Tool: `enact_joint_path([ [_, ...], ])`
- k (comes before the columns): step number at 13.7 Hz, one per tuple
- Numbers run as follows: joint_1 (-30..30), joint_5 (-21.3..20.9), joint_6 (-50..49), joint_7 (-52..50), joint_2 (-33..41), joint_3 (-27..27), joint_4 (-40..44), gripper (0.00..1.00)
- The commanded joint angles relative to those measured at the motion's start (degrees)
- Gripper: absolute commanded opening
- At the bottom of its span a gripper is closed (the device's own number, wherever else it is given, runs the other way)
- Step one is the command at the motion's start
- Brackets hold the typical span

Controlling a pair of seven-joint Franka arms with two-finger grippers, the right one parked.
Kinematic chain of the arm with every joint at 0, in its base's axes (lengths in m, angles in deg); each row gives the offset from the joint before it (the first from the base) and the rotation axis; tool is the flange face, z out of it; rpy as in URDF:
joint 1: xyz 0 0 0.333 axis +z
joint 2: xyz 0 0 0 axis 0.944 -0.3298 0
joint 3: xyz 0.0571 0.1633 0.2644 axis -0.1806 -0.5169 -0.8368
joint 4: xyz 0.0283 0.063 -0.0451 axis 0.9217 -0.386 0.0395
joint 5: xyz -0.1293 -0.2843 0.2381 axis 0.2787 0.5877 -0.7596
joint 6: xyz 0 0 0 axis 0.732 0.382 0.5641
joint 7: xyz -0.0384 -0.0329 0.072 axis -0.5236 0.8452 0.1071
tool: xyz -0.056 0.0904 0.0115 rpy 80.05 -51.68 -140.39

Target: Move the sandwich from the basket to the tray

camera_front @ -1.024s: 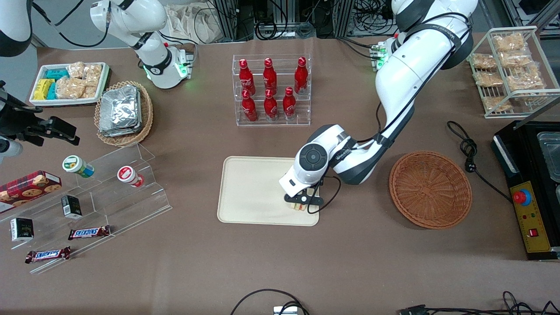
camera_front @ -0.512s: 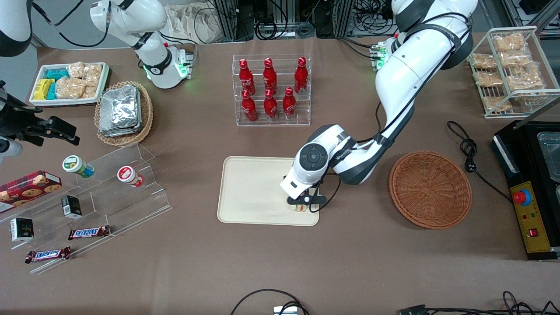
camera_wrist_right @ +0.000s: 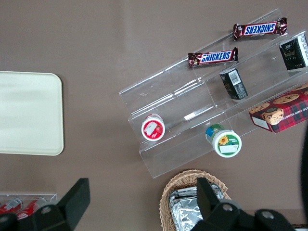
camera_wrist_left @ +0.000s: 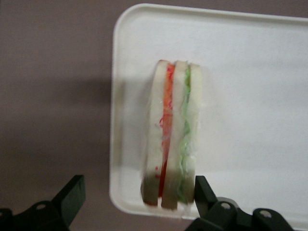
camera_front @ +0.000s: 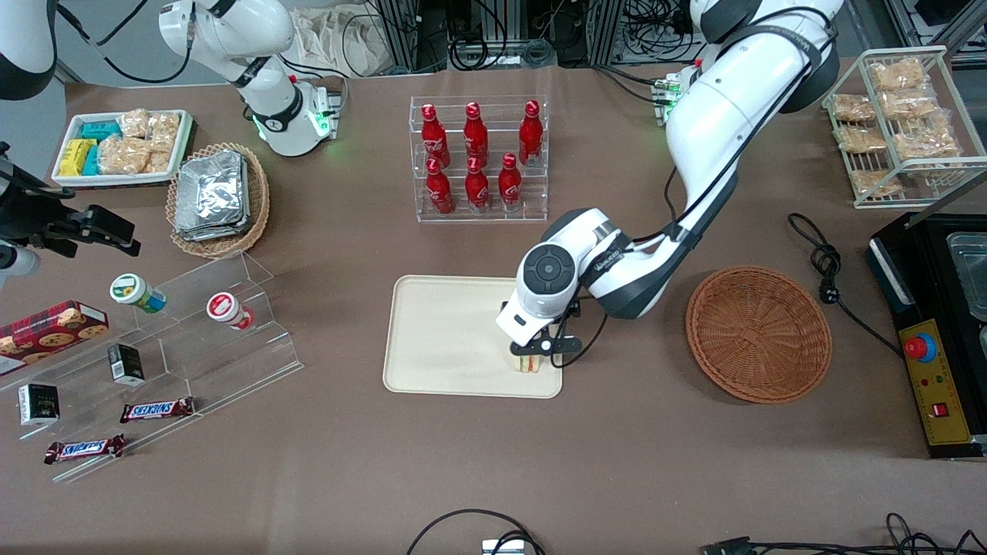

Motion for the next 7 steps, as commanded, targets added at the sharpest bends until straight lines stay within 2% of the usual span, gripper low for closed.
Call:
enact_joint_path([
  [1, 0.20, 0.10, -3.38, -1.54, 8.47, -0.37, -6.20, 1.00],
  [4, 6.24, 2.90, 1.09, -1.36, 18.40, -0.02, -19.02, 1.00],
  [7, 10.47, 3.27, 7.70, -0.66, 28.43, -0.02, -30.47, 1.00],
])
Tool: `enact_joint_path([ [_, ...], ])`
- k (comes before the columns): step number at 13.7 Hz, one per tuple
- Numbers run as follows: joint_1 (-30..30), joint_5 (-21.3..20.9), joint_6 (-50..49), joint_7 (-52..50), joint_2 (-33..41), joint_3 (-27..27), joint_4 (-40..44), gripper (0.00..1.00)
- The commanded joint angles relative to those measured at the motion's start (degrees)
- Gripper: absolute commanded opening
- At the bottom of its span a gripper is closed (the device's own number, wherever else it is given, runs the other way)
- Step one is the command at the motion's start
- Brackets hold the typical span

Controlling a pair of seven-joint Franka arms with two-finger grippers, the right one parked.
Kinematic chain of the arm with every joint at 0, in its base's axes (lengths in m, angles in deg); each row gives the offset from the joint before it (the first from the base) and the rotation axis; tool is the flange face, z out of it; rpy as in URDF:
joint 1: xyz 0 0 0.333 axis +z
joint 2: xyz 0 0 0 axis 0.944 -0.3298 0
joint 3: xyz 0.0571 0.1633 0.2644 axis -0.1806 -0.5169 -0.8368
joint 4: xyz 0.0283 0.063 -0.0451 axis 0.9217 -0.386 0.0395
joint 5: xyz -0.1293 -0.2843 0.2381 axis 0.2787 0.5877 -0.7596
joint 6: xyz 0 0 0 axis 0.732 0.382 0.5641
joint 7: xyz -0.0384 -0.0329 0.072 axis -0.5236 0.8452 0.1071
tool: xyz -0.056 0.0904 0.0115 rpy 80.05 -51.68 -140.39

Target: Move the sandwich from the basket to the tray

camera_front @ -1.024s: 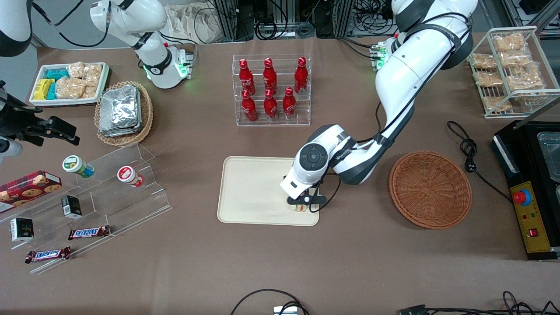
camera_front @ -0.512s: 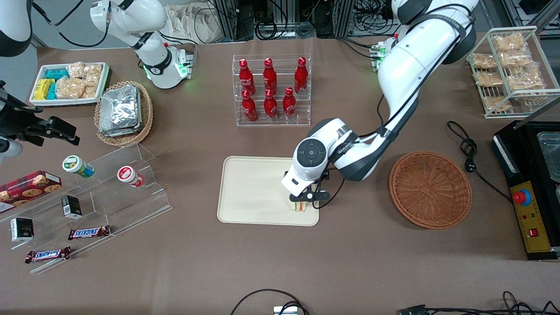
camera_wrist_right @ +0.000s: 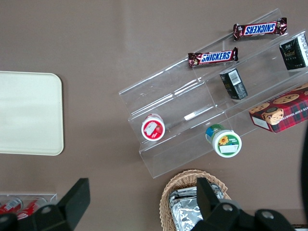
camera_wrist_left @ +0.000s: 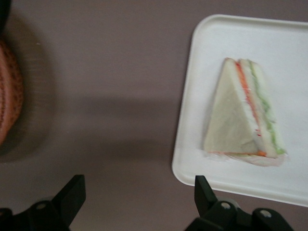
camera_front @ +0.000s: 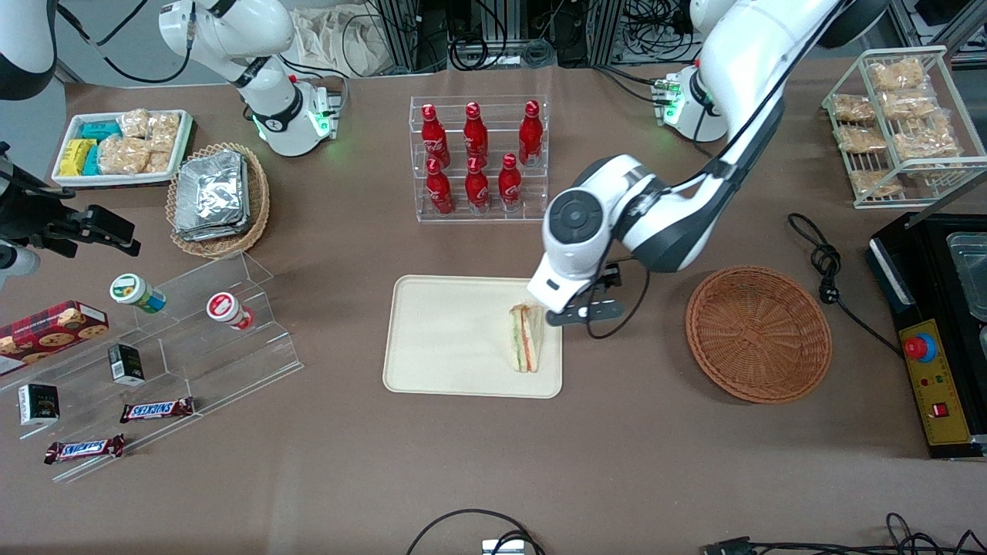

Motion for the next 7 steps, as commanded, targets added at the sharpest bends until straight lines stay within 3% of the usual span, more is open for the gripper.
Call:
enact_joint_path([
  [1, 4.08, 1.35, 3.75, 0.60, 11.79, -0.03, -12.12, 1.00],
  [3, 6.54, 1.88, 2.26, 2.69, 15.49, -0.03, -13.10, 1.00],
  [7, 14.80, 10.13, -7.30, 16.48, 16.82, -0.21, -4.43, 1.00],
])
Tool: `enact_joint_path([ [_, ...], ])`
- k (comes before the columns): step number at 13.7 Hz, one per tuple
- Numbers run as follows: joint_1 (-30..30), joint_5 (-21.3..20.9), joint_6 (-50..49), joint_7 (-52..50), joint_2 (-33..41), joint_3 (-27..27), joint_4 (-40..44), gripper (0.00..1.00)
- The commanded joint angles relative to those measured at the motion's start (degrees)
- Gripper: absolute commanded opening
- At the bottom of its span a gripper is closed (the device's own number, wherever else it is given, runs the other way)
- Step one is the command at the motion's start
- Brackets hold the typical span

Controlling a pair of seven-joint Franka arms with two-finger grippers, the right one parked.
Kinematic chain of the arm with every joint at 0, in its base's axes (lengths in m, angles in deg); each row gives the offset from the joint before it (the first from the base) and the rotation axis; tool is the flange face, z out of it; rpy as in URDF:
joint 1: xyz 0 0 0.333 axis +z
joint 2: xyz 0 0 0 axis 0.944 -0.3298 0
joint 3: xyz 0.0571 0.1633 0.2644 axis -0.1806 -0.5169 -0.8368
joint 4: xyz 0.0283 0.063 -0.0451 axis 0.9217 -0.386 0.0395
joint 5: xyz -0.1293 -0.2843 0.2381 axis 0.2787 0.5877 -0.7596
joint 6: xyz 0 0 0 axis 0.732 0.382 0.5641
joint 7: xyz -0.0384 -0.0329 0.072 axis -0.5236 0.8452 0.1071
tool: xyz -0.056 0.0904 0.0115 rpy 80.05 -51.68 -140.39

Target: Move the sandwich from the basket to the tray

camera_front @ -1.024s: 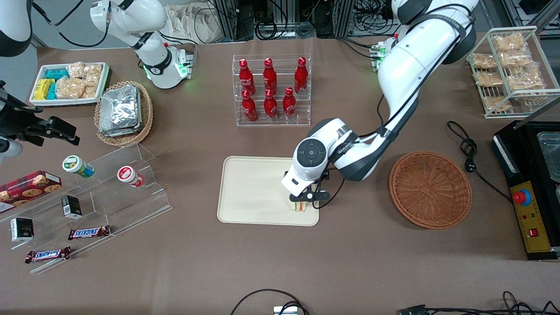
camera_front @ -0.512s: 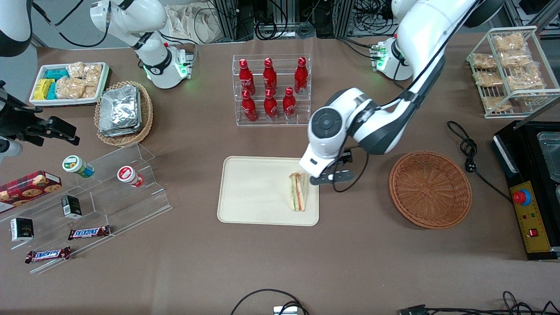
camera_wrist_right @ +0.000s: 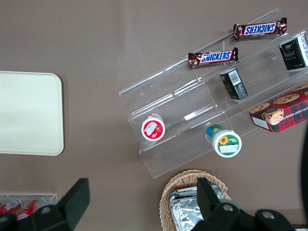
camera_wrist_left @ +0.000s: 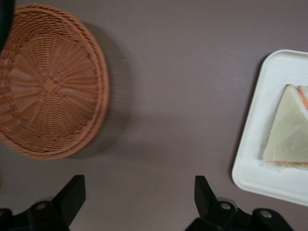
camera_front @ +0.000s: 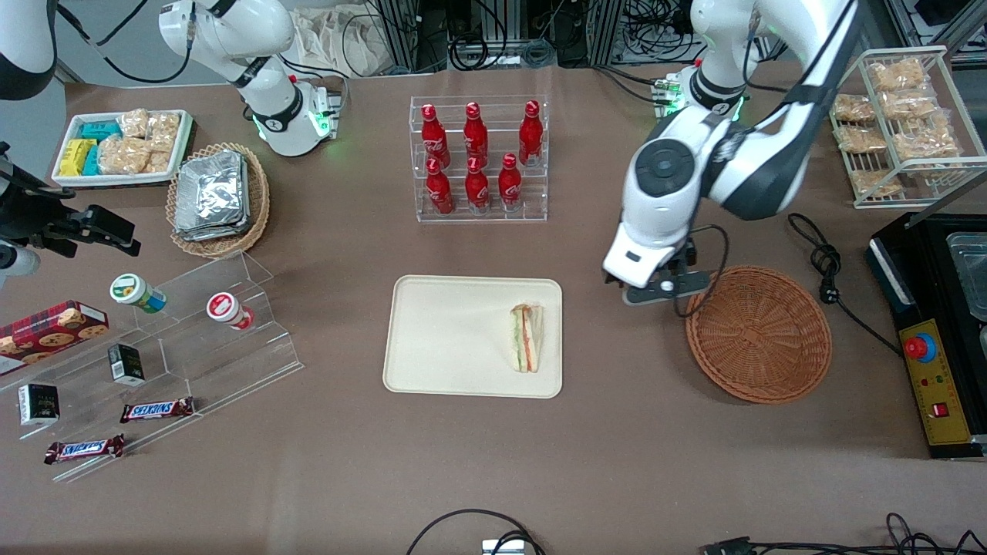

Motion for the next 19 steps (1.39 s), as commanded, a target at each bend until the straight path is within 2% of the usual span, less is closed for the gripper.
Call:
enact_joint_path([
  [1, 4.77, 3.82, -7.24, 7.06, 0.81, 0.27, 6.59, 1.00],
  [5, 5.05, 3.83, -9.03, 7.07, 1.77, 0.18, 8.38, 1.00],
  [9, 5.92, 7.94, -9.82, 9.95, 4.24, -0.08, 8.38, 1.00],
  [11, 3.66, 10.93, -10.25, 16.80, 7.31, -5.67, 7.67, 1.00],
  [13, -4.66, 11.29, -12.10, 23.55, 7.93, -18.56, 8.29, 1.00],
  [14, -8.19, 12.60, -12.19, 28.38, 8.02, -25.07, 8.64, 1.00],
  [15, -9.18, 14.96, -12.28, 33.13, 8.02, -29.57, 9.25, 1.00],
  [17, -9.11, 16.57, -12.28, 40.79, 7.67, -33.21, 9.60, 1.00],
  [19, -8.75, 16.48, -16.38, 41.44, 5.31, -33.48, 13.71, 1.00],
])
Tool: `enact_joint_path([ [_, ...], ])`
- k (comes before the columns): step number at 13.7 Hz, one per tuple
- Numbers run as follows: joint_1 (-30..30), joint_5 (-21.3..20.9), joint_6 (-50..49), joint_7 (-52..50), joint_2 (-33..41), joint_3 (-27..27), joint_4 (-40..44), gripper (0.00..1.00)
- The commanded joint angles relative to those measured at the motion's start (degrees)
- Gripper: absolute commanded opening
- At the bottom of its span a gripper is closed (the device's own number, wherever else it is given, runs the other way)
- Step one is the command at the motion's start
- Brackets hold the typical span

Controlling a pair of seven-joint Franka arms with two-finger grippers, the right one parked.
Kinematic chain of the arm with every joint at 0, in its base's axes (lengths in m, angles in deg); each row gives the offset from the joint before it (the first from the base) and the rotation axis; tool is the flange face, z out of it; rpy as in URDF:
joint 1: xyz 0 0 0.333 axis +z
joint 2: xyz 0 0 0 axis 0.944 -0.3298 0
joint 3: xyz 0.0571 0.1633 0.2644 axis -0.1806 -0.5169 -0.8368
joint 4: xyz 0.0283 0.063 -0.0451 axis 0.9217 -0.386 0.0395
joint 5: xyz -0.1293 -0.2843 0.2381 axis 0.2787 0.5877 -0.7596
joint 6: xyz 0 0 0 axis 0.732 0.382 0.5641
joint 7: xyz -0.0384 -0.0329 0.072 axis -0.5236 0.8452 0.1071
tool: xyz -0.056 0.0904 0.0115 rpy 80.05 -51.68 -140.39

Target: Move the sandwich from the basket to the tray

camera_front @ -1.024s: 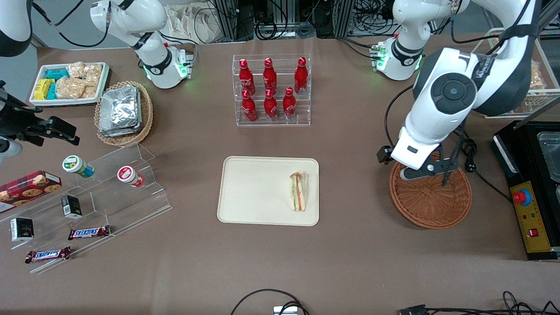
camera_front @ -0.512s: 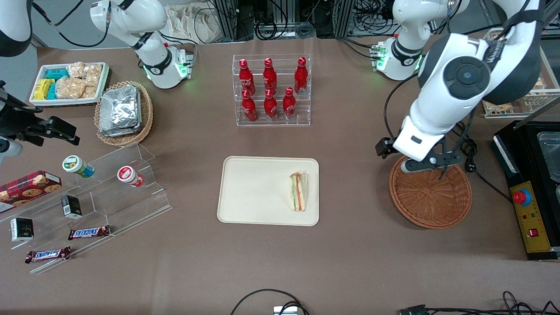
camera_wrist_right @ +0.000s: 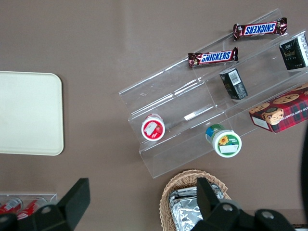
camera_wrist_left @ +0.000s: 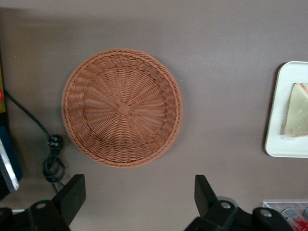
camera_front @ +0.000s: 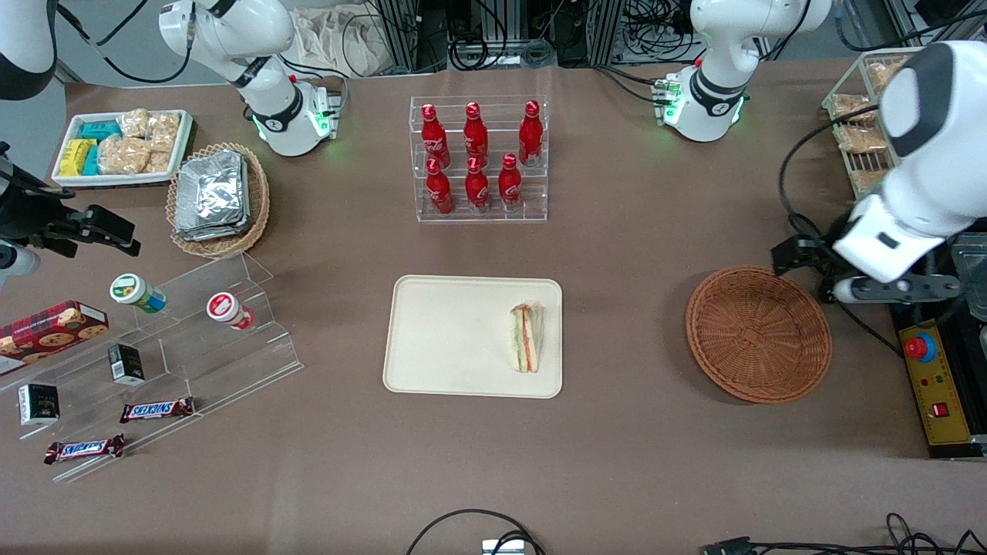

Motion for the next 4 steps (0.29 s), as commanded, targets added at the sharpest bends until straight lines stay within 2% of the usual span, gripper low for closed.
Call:
enact_joint_path([
  [1, -1.07, 0.30, -7.22, 0.82, -3.89, -0.38, 7.87, 1.00],
  [4, -1.07, -0.75, -8.66, 0.82, -6.10, -0.47, 11.85, 1.00],
])
